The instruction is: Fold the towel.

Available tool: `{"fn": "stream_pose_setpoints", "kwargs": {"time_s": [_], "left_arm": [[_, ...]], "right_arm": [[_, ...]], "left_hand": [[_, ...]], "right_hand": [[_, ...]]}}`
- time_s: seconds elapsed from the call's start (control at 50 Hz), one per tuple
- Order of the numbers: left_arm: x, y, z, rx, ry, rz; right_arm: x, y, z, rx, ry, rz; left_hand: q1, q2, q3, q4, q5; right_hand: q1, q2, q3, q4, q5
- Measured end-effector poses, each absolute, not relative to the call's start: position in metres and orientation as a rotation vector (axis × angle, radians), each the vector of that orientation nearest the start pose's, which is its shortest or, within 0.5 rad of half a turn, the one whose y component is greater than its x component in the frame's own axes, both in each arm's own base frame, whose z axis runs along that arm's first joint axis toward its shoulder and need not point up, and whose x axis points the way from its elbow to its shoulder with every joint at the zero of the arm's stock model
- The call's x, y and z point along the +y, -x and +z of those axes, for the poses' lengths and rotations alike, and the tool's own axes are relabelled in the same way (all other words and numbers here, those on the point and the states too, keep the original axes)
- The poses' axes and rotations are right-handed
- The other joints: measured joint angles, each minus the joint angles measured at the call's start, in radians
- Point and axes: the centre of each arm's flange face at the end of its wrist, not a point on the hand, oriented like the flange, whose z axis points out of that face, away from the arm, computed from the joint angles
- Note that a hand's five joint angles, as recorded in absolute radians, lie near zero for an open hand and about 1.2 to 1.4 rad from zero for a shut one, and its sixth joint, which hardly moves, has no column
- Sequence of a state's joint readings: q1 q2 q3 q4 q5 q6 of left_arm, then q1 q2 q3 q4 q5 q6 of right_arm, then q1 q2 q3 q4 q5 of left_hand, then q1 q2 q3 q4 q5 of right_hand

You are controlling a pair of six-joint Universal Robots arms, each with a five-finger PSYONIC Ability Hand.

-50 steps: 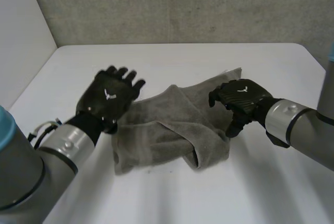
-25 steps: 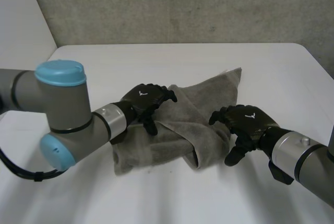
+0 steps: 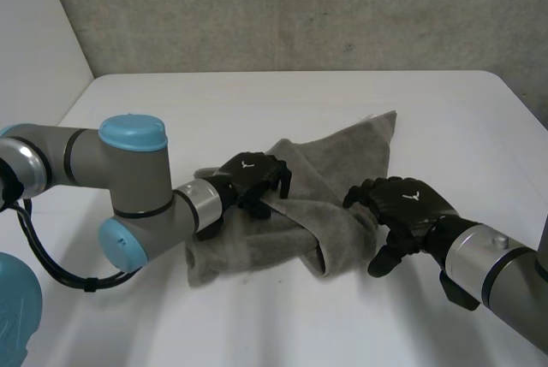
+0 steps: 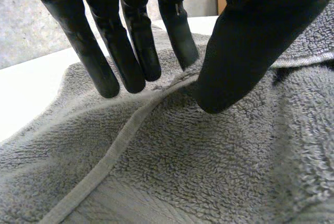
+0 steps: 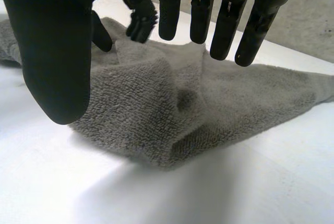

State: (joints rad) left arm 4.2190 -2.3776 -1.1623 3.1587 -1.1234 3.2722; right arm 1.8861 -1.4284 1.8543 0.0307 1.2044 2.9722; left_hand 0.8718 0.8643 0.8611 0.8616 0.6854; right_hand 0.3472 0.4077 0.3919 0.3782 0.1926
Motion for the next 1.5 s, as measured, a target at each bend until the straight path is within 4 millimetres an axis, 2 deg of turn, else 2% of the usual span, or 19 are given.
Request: {"fn": "stream_pose_setpoints", "kwargs": {"time_s": [0.1,0.38,0.44,0.46,0.48,0.52,0.54,0.56,0.66,0.82,0.94,1.14,1.2,1.22,1.26,1.36,1.44,1.48,1.5], "left_arm": [[-0.286,0.349,0.128,-1.961,0.982,1.358],[-0.285,0.352,0.138,-1.938,0.989,1.397],[-0.287,0.351,0.162,-1.904,0.979,1.471],[-0.287,0.349,0.18,-1.886,0.967,1.527],[-0.287,0.349,0.18,-1.886,0.967,1.527],[-0.284,0.341,0.214,-1.856,0.935,1.635],[-0.284,0.341,0.214,-1.856,0.935,1.635],[-0.28,0.334,0.24,-1.833,0.905,1.718],[-0.263,0.319,0.282,-1.785,0.857,1.843],[-0.24,0.307,0.303,-1.75,0.863,1.897],[-0.207,0.299,0.309,-1.707,0.986,1.956],[-0.189,0.305,0.316,-1.646,1.03,1.977],[-0.188,0.305,0.318,-1.646,1.019,1.989],[-0.188,0.305,0.318,-1.649,1.015,1.993],[-0.189,0.304,0.32,-1.661,1.0,2.008],[-0.191,0.3,0.323,-1.677,0.973,2.04],[-0.193,0.292,0.329,-1.687,0.944,2.079],[-0.193,0.292,0.329,-1.687,0.944,2.079],[-0.193,0.288,0.331,-1.692,0.932,2.096]], "right_arm": [[-0.208,-0.238,0.19,2.217,0.806,-1.459],[-0.219,-0.231,0.19,2.242,0.693,-1.5],[-0.225,-0.225,0.19,2.269,0.657,-1.513],[-0.228,-0.221,0.19,2.283,0.634,-1.515],[-0.228,-0.221,0.19,2.283,0.634,-1.515],[-0.231,-0.217,0.19,2.298,0.59,-1.507],[-0.231,-0.217,0.19,2.298,0.59,-1.507],[-0.232,-0.215,0.189,2.305,0.552,-1.497],[-0.236,-0.213,0.188,2.311,0.481,-1.459],[-0.244,-0.219,0.183,2.315,0.433,-1.393],[-0.255,-0.25,0.169,2.275,0.373,-1.269],[-0.259,-0.303,0.14,2.231,0.295,-1.148],[-0.26,-0.322,0.134,2.202,0.286,-1.151],[-0.261,-0.326,0.134,2.192,0.289,-1.159],[-0.264,-0.333,0.137,2.156,0.303,-1.205],[-0.274,-0.335,0.164,2.076,0.371,-1.364],[-0.293,-0.312,0.223,1.991,0.528,-1.663],[-0.293,-0.312,0.223,1.991,0.528,-1.663],[-0.297,-0.306,0.234,1.98,0.562,-1.719]], "left_hand": [[0.236,0.252,0.253,0.248,0.249],[0.31,0.351,0.353,0.353,0.347],[0.31,0.352,0.353,0.354,0.348],[0.31,0.352,0.353,0.355,0.349],[0.31,0.352,0.353,0.355,0.349],[0.314,0.352,0.354,0.355,0.349],[0.314,0.352,0.354,0.355,0.349],[0.314,0.352,0.354,0.355,0.35],[0.314,0.352,0.354,0.356,0.351],[0.314,0.353,0.354,0.356,0.351],[0.314,0.353,0.354,0.356,0.351],[0.314,0.353,0.354,0.356,0.351],[0.314,0.353,0.354,0.356,0.351],[0.314,0.353,0.354,0.356,0.351],[0.314,0.353,0.354,0.356,0.351],[0.314,0.353,0.354,0.356,0.351],[0.314,0.353,0.354,0.356,0.351],[0.314,0.353,0.354,0.356,0.351],[0.314,0.353,0.354,0.356,0.351]], "right_hand": [[0.0,0.0,0.0,-0.004,-0.002],[-0.056,-0.042,-0.073,-0.062,-0.055],[-0.062,-0.042,-0.084,-0.068,-0.066],[-0.062,-0.042,-0.084,-0.068,-0.067],[-0.062,-0.042,-0.084,-0.068,-0.067],[-0.077,-0.086,-0.102,-0.083,-0.078],[-0.077,-0.086,-0.102,-0.083,-0.078],[-0.087,-0.109,-0.12,-0.095,-0.089],[-0.087,-0.109,-0.121,-0.095,-0.092],[-0.087,-0.109,-0.121,-0.095,-0.092],[-0.087,-0.109,-0.121,-0.095,-0.092],[-0.079,-0.102,-0.095,-0.077,-0.064],[0.19,0.205,0.208,0.218,0.219],[0.418,0.437,0.446,0.458,0.441],[0.615,0.728,0.733,0.748,0.723],[0.618,0.767,0.789,0.81,0.774],[0.618,0.767,0.79,0.81,0.777],[0.618,0.767,0.79,0.81,0.777],[0.618,0.767,0.79,0.81,0.778]]}}
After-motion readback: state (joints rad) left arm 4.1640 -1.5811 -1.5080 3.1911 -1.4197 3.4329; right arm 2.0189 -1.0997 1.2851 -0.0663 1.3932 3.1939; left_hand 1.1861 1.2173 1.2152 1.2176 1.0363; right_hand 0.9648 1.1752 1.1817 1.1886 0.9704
